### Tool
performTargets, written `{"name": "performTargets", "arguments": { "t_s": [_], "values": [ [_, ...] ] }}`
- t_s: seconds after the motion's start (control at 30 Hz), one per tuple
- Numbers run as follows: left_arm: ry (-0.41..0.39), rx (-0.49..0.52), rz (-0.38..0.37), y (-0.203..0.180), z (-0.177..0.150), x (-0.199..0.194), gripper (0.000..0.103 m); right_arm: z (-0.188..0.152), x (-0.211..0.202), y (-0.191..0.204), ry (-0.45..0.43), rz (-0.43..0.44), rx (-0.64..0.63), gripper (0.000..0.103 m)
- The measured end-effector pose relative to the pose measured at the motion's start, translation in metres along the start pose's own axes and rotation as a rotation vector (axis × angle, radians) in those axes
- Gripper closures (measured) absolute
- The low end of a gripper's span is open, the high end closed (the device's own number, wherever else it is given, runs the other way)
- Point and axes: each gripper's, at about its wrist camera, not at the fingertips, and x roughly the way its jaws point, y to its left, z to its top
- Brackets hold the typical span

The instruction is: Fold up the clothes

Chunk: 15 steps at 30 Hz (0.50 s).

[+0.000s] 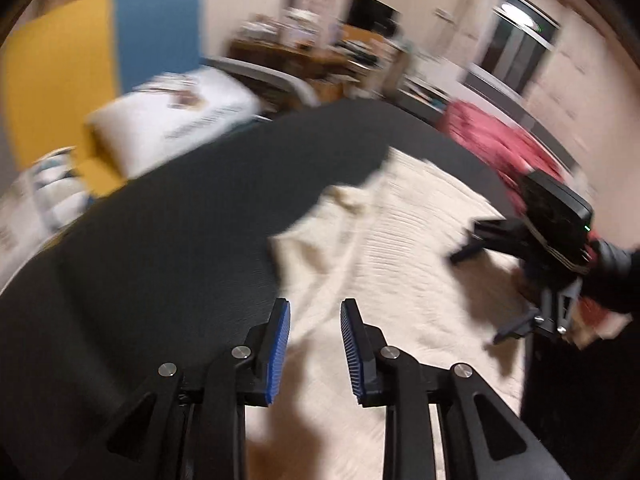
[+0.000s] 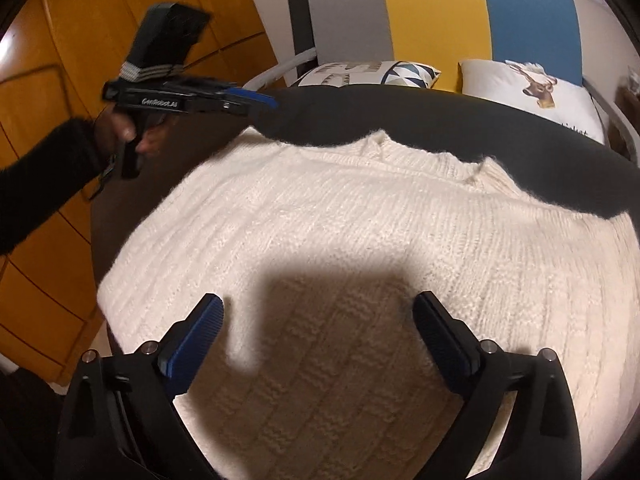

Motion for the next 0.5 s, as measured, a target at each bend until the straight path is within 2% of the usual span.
{"name": "performTargets", "arguments": {
  "t_s": [0.13,0.2,0.4,0.5],
  "values": [
    [0.164,0.102,-0.096,-0.014,0.013,0.037,0.072,-0.005,0.002,-0.002,-0.017,0.001,-0.021,0.0],
    [0.212,0.113,-0.108,-0.013,0.014,0.048,0.069,-0.005,0.005,0.0,-0.021,-0.004,-0.034,0.0],
    [0.185,0.033,-0.116,0.004,0.012,0.045,0.067,-0.006,0.003,-0.003,-0.036,0.022,-0.028,0.0],
    [0.23,0.031,-0.139,0.004,0.006,0.049,0.067,-0.007,0.002,-0.003,-0.04,0.024,-0.031,0.0]
  ]
}}
